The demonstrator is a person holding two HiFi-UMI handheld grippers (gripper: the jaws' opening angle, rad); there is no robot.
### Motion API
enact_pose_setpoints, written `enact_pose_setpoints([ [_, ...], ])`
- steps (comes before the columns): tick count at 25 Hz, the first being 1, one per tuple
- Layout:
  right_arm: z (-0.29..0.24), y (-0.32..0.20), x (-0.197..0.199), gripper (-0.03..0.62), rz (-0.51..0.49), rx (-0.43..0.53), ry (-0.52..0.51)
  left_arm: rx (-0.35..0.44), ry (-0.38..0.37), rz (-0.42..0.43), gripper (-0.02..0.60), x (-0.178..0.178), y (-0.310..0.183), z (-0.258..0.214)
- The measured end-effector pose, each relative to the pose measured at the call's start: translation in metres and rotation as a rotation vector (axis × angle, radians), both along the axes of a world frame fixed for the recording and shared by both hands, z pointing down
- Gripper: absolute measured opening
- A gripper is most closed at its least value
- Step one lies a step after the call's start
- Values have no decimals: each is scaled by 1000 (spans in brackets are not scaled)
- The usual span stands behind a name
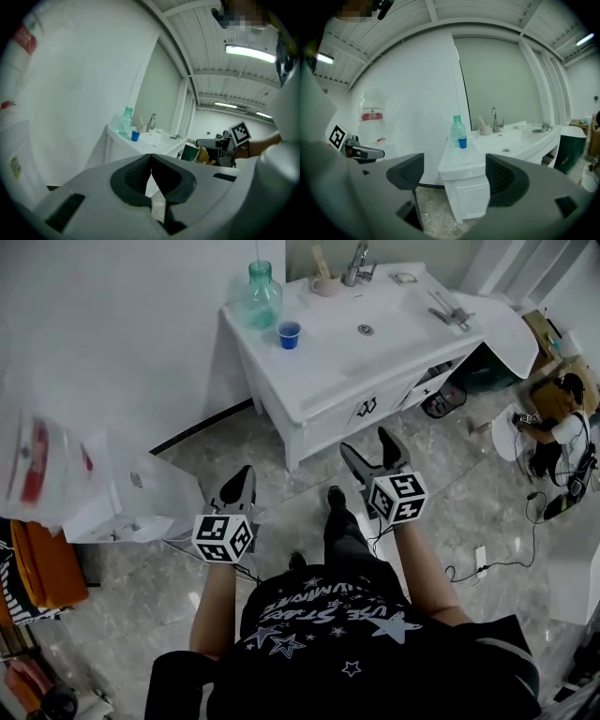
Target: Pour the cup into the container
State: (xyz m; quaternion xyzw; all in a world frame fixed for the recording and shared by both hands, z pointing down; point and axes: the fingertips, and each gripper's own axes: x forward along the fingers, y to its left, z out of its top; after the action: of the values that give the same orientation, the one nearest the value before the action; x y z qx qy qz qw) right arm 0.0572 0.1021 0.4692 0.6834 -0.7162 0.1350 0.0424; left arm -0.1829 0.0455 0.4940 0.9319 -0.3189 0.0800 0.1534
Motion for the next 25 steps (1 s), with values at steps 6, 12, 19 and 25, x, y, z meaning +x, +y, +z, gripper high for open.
enact_pose_setpoints([
  [6, 4, -75, 33, 397, -77, 3, -16, 6, -23, -83, 12, 25, -53, -4],
  [12, 4, -142, 61, 394, -183, -3, -13, 12, -32, -144, 12, 65, -98, -12],
  [19, 5, -213, 80, 387, -288, -17, -15, 11, -47, -238, 12, 93, -138, -21],
  [25, 22, -274, 73, 387, -409, -36, 17, 21, -59, -336, 11, 100, -169, -25],
])
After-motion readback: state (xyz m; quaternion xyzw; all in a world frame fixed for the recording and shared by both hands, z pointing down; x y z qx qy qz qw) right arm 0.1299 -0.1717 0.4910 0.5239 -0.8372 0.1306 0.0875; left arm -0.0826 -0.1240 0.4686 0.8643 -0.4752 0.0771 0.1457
